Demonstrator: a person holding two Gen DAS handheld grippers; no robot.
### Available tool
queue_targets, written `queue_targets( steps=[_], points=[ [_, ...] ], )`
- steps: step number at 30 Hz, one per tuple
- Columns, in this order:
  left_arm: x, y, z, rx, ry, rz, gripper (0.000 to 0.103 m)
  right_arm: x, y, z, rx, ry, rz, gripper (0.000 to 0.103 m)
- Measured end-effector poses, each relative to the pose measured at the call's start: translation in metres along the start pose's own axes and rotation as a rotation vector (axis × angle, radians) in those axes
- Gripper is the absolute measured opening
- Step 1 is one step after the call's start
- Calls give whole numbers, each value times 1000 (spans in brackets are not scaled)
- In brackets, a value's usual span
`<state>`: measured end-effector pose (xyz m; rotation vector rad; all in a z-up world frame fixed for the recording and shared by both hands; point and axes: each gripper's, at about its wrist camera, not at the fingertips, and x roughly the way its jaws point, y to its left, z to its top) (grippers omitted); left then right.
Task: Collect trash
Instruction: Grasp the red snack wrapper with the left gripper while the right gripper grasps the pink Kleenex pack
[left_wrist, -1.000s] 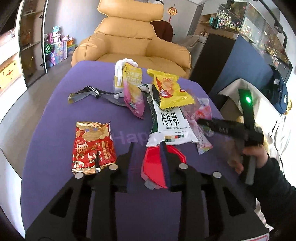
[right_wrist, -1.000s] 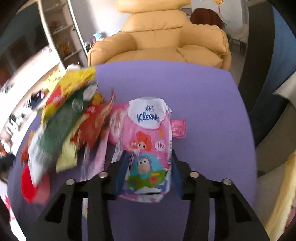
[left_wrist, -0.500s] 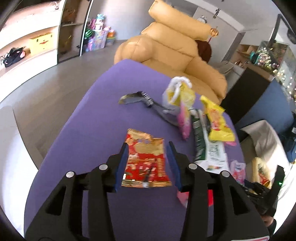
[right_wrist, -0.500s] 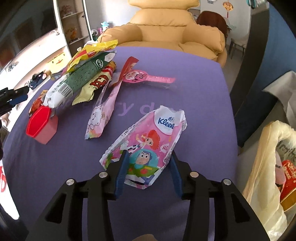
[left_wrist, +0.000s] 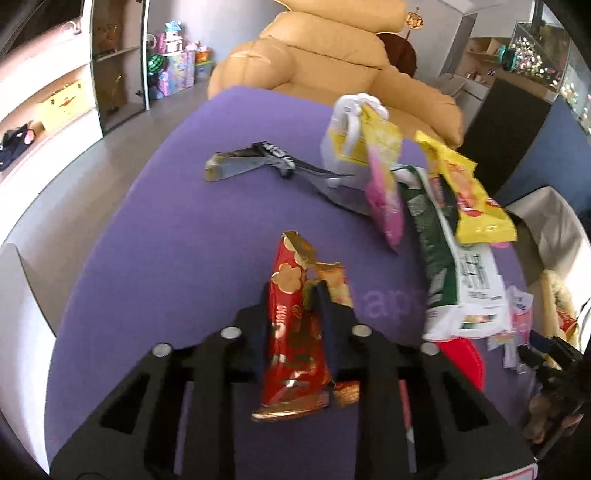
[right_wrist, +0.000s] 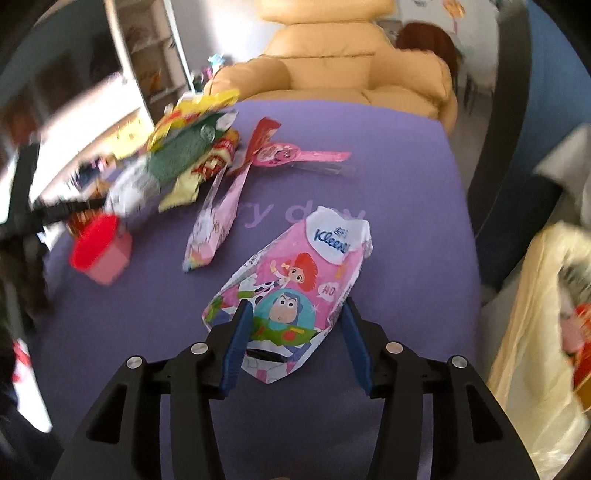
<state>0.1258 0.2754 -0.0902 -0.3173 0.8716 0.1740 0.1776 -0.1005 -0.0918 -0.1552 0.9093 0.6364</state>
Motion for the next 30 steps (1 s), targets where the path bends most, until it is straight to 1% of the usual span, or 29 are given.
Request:
queue_targets(
  steps=[3,5,7,9,14,16,17,18,19,20,21,23,27,30],
  points=[
    [-12,-4,-1,6,-32,-22,13,-5,5,-1,-30,-18,-14,46],
    [-22,-8,-2,7,-50,-38,12,-15,2,0,-11,-53,1,46],
    [-33,-13,2,14,-76,-52,12,-19,-2,5,13,-73,-23,46],
    [-42,-18,5,22,-101,-69,12,-15,-11,12,55,-65,-55,46],
    [-63,-36,9,48,-138,-112,12,5,-30,22,188,-23,-20,47],
    [-70,-42,9,61,-147,-129,12,15,-30,26,198,-13,-24,47],
    [-72,-45,9,66,-150,-137,12,17,-27,28,181,-27,-37,47],
    [-74,-47,9,68,-153,-143,12,19,-24,30,162,-28,-40,44],
    [-76,-50,10,72,-157,-154,12,22,-20,32,135,-32,-30,39],
    [-80,-54,10,76,-162,-162,12,23,-16,32,111,-40,-15,24],
    [-83,-57,11,81,-167,-171,12,23,-12,34,86,-37,4,14],
    [-92,-64,12,94,-186,-182,12,15,-8,33,64,-50,16,13],
    [-108,-80,16,133,-227,-196,12,-22,-7,34,31,-140,17,9],
    [-118,-95,17,165,-244,-214,12,-48,-12,35,33,-195,12,9]
  ],
)
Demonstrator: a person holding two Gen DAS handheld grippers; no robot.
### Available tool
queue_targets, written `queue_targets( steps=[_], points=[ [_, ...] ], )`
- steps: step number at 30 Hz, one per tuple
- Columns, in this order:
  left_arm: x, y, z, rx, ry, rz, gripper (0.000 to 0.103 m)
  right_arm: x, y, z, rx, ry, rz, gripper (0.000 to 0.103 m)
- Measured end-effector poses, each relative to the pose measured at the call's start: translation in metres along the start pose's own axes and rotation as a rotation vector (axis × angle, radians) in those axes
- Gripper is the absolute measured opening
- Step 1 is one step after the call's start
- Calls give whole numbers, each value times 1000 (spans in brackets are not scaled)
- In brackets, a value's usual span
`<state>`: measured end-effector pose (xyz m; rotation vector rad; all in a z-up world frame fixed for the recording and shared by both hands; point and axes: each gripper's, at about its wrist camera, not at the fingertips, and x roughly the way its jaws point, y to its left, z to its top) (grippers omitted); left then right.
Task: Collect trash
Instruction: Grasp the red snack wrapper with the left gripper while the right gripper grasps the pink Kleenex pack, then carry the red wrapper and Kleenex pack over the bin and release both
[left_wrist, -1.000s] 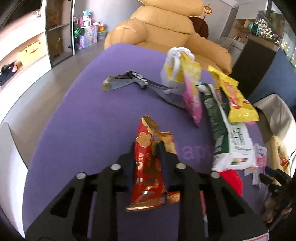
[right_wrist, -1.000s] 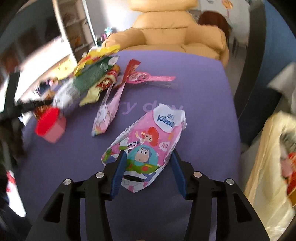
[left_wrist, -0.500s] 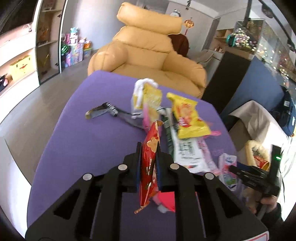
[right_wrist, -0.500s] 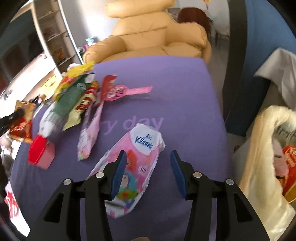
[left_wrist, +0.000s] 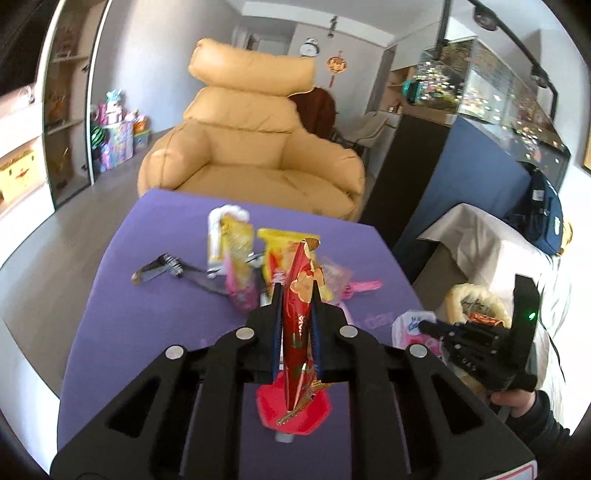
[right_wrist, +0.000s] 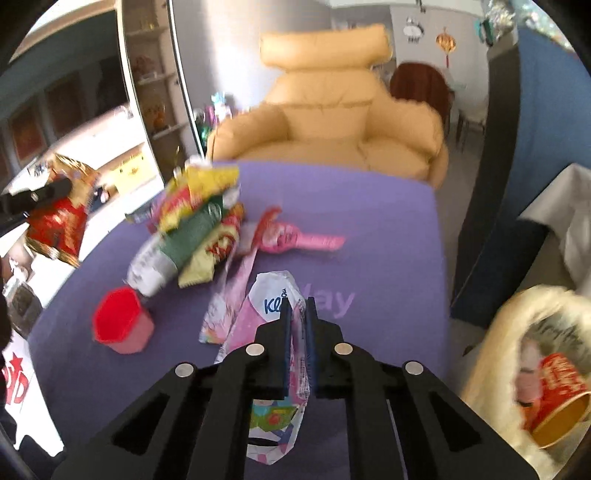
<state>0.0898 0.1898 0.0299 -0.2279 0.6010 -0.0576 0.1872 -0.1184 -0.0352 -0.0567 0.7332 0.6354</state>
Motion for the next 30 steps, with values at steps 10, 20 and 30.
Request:
queue_targets(
  steps=[10,20,30],
  points=[
    [24,-68,1,81,49,-139,12,-68,-25,9,-10,-113,-98,9],
    [81,-164,-2,167,159,-372,12,-121,-88,-4,40,-169,-303,9],
    [152,-256,-18,204,322,-567,12,-148,-168,-27,161,-157,-473,9]
  ],
)
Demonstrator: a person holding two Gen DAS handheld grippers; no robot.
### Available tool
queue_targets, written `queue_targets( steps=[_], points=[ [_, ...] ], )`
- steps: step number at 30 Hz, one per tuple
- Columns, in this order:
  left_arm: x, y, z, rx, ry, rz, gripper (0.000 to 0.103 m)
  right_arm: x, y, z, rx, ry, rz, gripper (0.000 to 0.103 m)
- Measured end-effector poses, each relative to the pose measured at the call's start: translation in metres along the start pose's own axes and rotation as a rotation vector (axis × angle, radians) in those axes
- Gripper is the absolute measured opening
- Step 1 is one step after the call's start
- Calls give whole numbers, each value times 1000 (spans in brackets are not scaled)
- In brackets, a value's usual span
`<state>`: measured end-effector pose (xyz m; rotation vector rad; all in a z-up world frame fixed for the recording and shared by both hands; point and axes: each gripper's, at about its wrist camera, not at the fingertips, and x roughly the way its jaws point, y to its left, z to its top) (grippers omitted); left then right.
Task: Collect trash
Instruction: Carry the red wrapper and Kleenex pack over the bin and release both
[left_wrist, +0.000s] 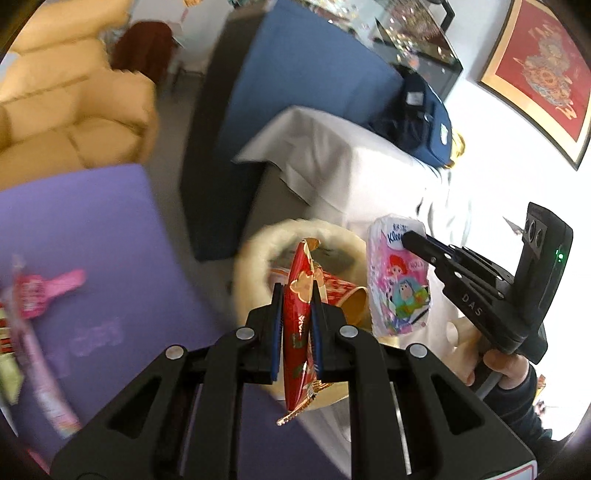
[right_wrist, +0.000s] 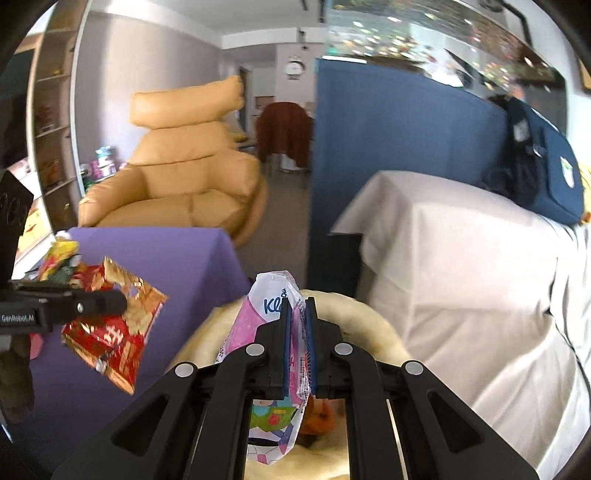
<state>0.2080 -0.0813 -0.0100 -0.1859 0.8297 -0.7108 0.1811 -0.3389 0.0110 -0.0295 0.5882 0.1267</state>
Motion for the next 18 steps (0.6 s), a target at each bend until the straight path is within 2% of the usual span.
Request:
queue_targets(
  steps=[9,14,15,16,18],
  points=[
    [66,-14,14,-6,94,-70,12,11,-60,-14,102,12,-96,9],
    [107,-24,12,-4,144,-68,14,12,-72,-22,124,21,-111,9],
    [113,-26,11,-2,145,-64,19,13,-73,-25,124,24,-115,9],
    [117,-27,10,2,147,-65,30,13,-73,-26,124,26,-116,9],
    [121,-29,9,11,147,-78,42,14,-73,-30,130,33,-114,9]
  ],
)
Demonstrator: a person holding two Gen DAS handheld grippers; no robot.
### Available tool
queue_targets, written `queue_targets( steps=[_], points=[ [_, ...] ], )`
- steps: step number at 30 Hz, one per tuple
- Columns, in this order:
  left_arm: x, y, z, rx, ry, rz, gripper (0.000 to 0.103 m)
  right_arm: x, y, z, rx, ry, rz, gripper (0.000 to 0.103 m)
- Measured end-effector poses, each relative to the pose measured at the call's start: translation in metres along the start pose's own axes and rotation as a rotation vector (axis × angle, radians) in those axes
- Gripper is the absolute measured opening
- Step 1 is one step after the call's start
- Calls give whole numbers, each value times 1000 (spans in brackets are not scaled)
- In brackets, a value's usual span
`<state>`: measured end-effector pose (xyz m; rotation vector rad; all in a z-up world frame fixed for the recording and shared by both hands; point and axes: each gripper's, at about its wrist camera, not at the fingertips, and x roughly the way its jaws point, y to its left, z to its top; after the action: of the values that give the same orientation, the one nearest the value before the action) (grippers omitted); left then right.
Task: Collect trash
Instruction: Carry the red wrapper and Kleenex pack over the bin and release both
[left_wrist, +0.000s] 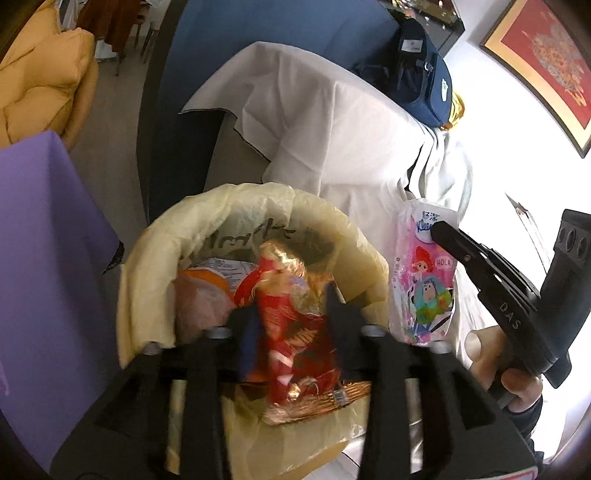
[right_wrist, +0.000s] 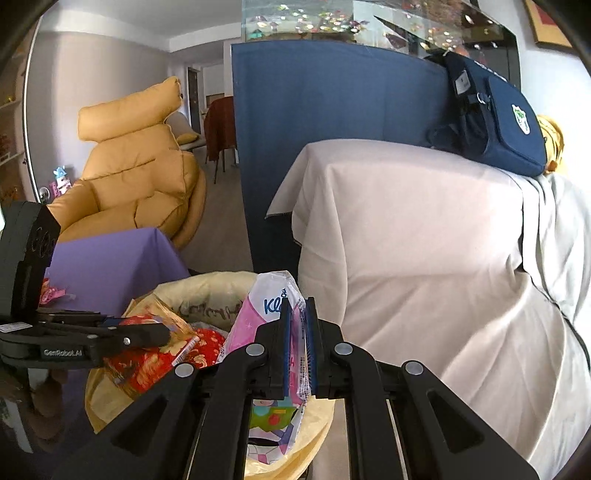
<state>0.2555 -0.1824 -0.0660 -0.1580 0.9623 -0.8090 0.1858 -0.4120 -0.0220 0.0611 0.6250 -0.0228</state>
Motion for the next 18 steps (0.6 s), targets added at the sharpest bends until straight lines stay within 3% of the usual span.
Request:
queue_targets(
  steps=[7,13,18],
  points=[
    [-26,9,5,-26,-64,10,59,-5,12,5,-8,-17,30,9],
    [-53,30,3,-61,-131,97,68,-15,37,23,-5,-91,82,9],
    [-64,46,-10,-102,-146,171,71,5,64,27,-51,-41,136,9]
  ],
)
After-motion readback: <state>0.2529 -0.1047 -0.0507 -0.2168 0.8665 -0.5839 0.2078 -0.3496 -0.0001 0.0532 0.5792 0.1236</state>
